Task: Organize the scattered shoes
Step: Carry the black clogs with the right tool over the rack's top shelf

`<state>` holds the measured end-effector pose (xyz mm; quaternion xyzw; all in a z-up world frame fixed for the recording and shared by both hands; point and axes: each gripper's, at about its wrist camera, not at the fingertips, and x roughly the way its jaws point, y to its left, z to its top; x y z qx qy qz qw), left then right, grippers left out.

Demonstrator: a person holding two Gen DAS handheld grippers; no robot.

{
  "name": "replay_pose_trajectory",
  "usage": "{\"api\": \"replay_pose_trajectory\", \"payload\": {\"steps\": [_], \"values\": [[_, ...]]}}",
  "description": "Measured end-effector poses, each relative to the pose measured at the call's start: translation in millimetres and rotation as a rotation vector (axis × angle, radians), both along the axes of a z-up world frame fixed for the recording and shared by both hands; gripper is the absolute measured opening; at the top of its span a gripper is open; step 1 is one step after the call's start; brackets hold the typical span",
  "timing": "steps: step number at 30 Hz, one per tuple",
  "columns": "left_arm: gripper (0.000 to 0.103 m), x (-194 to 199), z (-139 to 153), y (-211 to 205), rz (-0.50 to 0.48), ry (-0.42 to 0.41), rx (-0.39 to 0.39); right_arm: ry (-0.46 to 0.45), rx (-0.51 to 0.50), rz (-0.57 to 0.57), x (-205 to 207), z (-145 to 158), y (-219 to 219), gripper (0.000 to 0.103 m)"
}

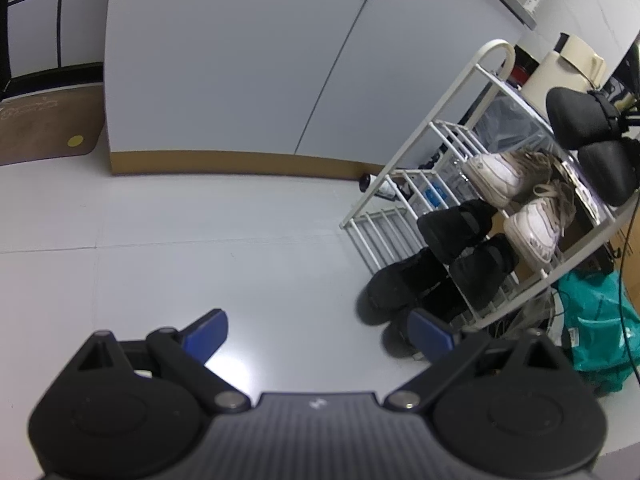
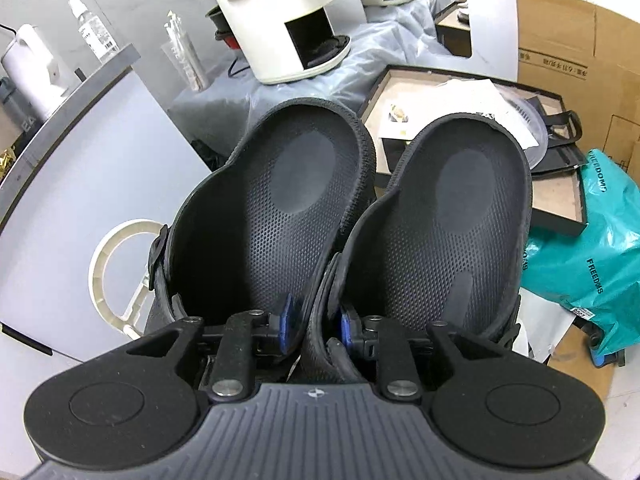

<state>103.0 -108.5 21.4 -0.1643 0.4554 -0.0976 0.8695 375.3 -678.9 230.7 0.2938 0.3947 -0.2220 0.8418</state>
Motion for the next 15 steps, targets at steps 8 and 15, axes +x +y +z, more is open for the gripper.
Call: {"api": "replay_pose_trajectory", "payload": {"steps": [8,15], "values": [[0.098,2.6,-2.2,-2.6,0.003,0.007,0.023,0.068,-0.094,0.034,16.8,-19.3,-9.2,0.044],[0.098,5.2,-1.4,-3.2,0.011,0.010,0.033,0.032,-0.133,0.006,20.5,-28.6,-11.9,0.073]]}}
